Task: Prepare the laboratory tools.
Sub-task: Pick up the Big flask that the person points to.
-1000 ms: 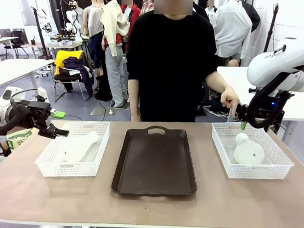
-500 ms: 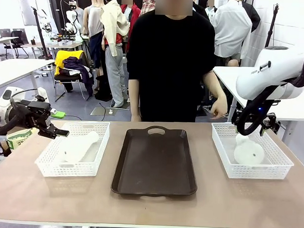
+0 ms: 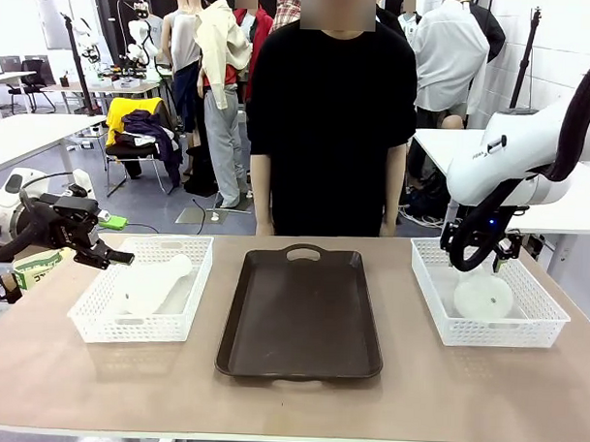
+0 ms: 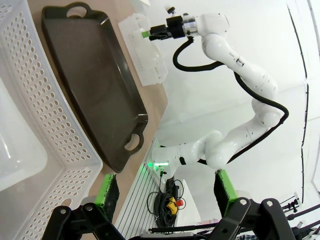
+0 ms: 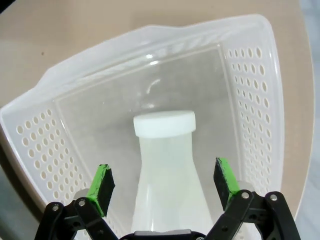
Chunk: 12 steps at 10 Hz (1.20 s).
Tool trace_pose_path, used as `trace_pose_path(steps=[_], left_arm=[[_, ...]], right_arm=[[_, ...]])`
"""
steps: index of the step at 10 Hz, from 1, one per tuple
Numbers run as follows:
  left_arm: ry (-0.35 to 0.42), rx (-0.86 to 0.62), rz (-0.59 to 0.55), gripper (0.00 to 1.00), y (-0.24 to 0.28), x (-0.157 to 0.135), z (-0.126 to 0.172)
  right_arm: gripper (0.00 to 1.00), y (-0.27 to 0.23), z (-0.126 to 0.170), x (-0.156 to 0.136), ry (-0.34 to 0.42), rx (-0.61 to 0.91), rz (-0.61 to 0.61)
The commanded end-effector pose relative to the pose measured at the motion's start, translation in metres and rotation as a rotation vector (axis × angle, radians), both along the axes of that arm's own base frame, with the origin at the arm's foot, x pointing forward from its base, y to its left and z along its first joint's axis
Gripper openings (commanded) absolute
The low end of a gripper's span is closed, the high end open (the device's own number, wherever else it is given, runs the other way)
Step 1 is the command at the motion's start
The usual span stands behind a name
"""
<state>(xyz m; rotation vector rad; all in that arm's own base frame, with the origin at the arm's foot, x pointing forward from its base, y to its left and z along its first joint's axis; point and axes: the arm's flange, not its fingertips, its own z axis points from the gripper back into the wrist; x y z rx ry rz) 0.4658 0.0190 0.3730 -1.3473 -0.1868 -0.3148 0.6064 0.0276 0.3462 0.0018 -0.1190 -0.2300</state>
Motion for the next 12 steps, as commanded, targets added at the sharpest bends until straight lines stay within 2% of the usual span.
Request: trace_pose_path(steps=[1, 7, 8, 12], left_arm=[[-0.009, -0.009, -0.002, 1.00, 0.001, 0.000, 0.002], [-0.009, -0.009, -0.002, 1.00, 0.001, 0.000, 0.002], [-0.009, -0.009, -0.002, 1.00, 0.001, 0.000, 0.002], [-0.009, -0.009, -0.002, 1.00, 0.001, 0.000, 0.002]], right_arm=[[1.00, 0.000, -0.006, 0.009, -0.044, 0.019, 0.016], [1.00, -0.007, -0.023, 0.018, -0.033, -0.022, 0.001], [0.91, -0.007, -0.025, 0.020, -0.038, -0.033, 0.007], [0.20, -0.007, -0.027, 0.026, -0.020, -0.037, 0.002]])
